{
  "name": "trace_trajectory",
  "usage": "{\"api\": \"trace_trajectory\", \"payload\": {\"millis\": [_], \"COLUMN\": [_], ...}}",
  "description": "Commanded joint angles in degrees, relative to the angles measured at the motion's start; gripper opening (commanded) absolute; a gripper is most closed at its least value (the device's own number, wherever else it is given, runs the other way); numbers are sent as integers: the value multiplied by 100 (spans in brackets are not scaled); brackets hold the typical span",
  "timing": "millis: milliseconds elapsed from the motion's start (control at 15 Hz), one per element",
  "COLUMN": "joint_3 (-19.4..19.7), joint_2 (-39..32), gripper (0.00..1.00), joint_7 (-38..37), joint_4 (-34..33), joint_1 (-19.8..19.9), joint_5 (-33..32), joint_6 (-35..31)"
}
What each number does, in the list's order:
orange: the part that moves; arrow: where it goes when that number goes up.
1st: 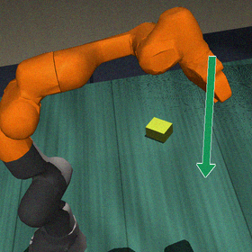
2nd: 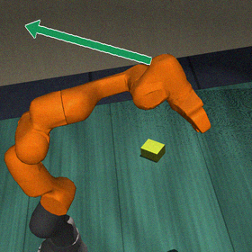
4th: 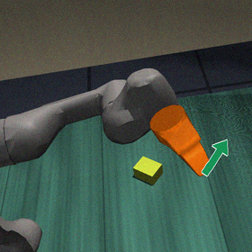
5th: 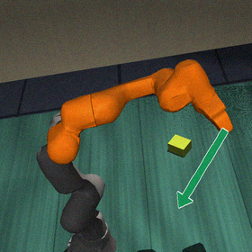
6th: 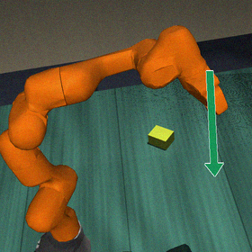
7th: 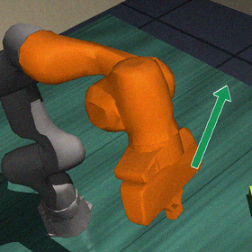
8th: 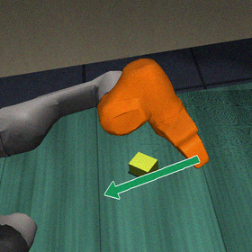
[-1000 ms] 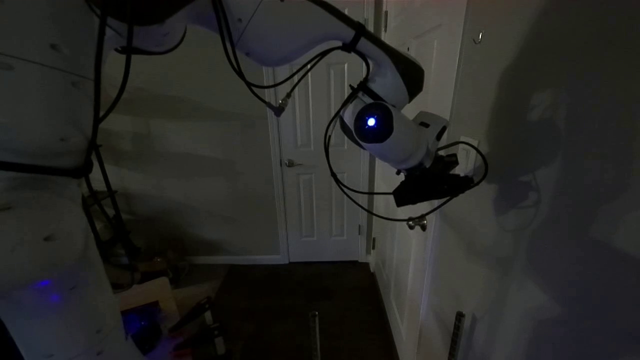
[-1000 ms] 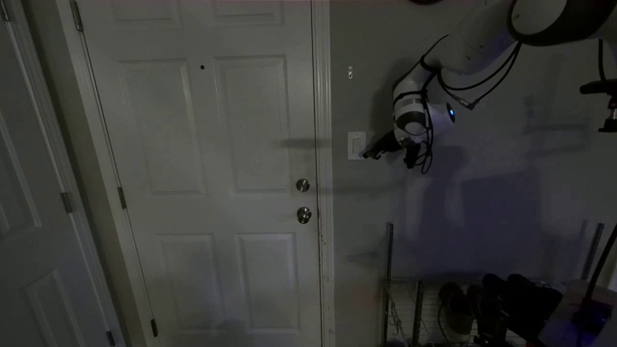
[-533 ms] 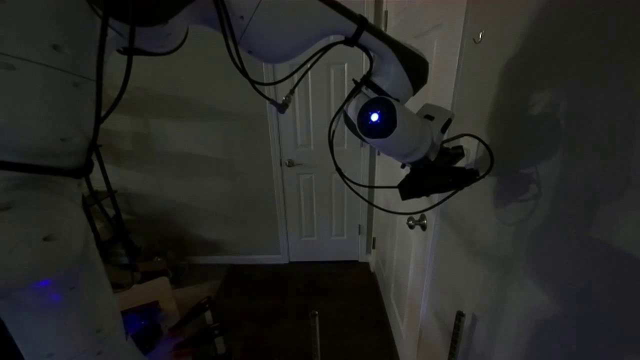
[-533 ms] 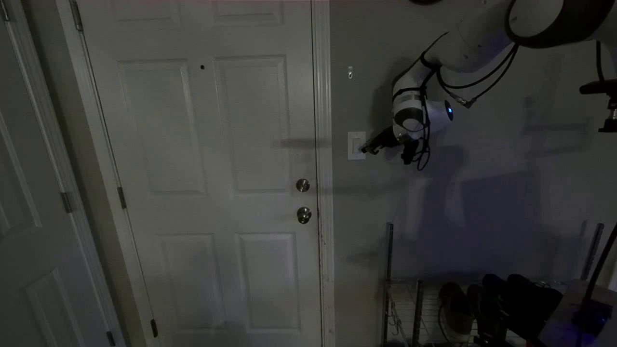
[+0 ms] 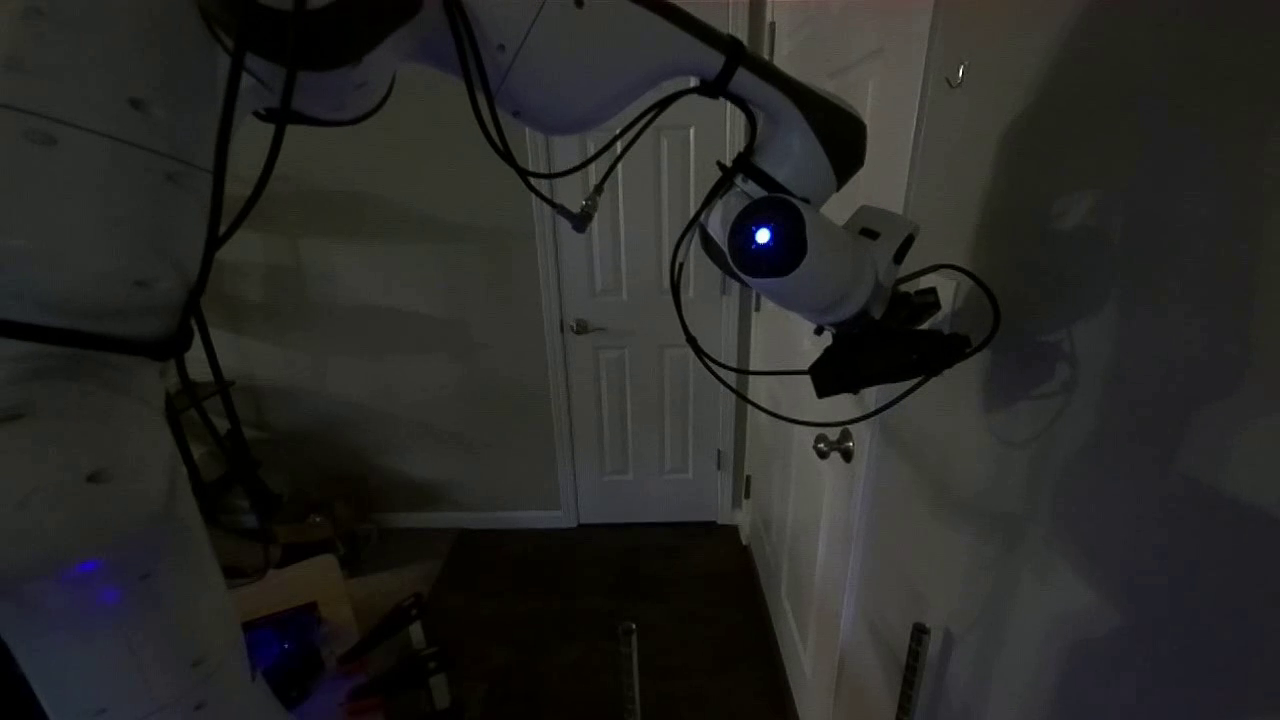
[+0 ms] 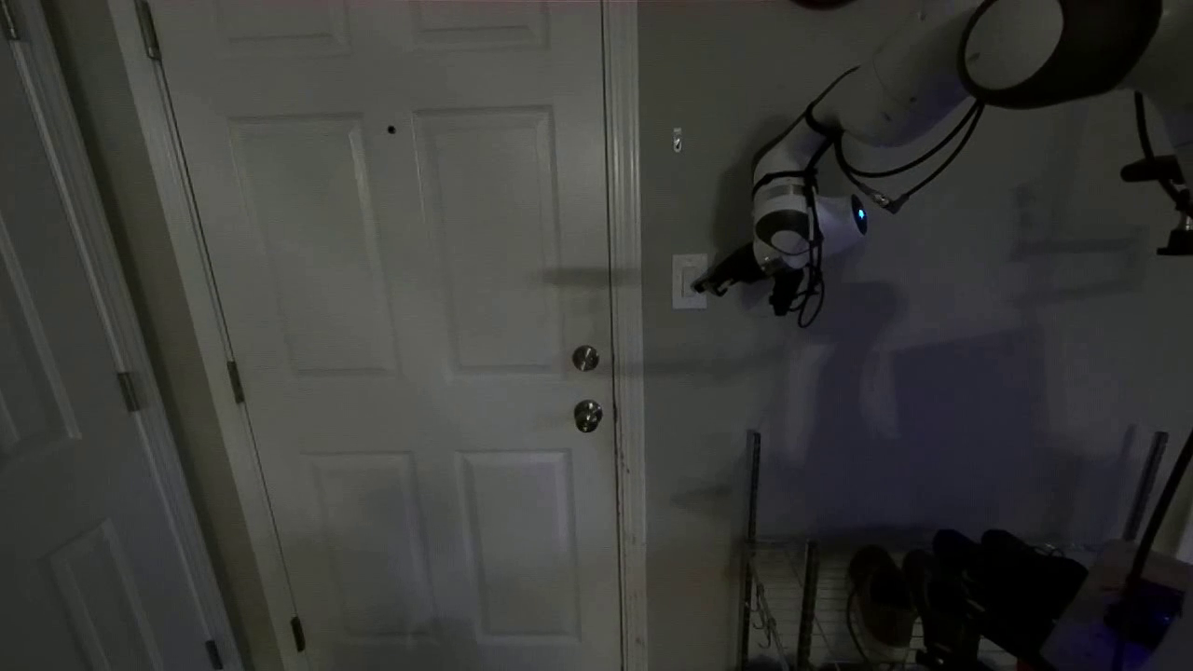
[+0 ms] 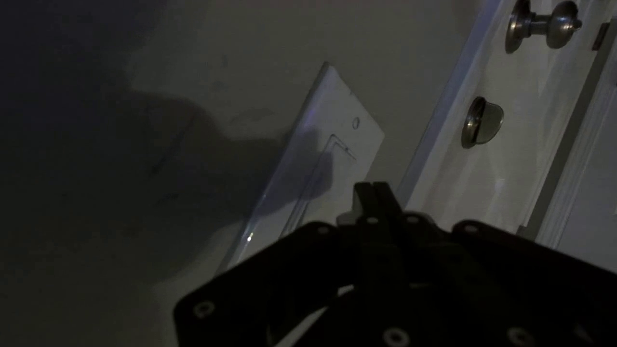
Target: Turn the light switch on the wall on
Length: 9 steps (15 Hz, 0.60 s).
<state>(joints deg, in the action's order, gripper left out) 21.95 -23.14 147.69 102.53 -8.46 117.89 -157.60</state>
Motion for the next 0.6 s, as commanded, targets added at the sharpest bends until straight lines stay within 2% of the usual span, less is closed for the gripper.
{"api": "trace_trajectory", "payload": {"millis": [0,533], "joint_3": [44,168], "joint_2": [-164,-457], "gripper": [2,2], "joint_7": [154,268], "joint_4": [-308,-771], "joint_1": [13,-3], "joint_5": [322,696], "joint_6": [-56,-117]}}
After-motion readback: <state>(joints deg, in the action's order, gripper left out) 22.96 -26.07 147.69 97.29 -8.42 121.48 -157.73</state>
